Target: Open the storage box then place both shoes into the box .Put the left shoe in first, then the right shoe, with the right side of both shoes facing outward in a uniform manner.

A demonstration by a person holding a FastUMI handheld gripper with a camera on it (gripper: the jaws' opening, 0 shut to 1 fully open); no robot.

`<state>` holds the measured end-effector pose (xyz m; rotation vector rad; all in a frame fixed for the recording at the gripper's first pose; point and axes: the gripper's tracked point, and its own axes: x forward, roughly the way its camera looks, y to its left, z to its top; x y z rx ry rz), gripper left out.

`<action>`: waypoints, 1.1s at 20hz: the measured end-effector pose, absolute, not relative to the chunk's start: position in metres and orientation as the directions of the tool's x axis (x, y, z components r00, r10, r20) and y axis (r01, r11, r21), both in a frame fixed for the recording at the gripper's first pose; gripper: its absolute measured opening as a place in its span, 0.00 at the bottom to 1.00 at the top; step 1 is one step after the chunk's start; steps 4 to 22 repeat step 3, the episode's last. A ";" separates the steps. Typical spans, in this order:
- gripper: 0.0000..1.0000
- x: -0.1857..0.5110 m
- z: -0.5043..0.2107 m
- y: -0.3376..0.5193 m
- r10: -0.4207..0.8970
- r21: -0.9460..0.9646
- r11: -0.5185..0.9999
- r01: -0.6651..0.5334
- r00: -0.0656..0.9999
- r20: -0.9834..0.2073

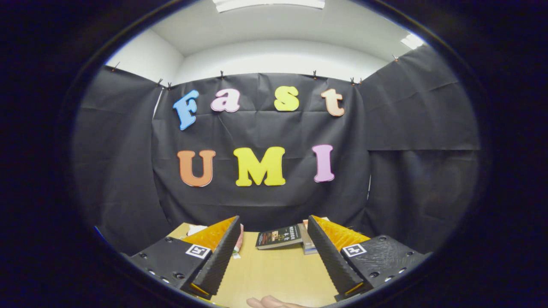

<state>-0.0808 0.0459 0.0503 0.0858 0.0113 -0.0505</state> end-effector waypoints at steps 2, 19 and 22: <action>0.96 -0.078 0.049 0.055 -0.042 0.098 0.994 0.045 0.999 -0.025; 0.96 -0.077 0.050 0.056 -0.043 0.100 0.994 0.045 0.999 -0.024; 0.96 -0.077 0.050 0.056 -0.043 0.100 0.994 0.045 0.999 -0.024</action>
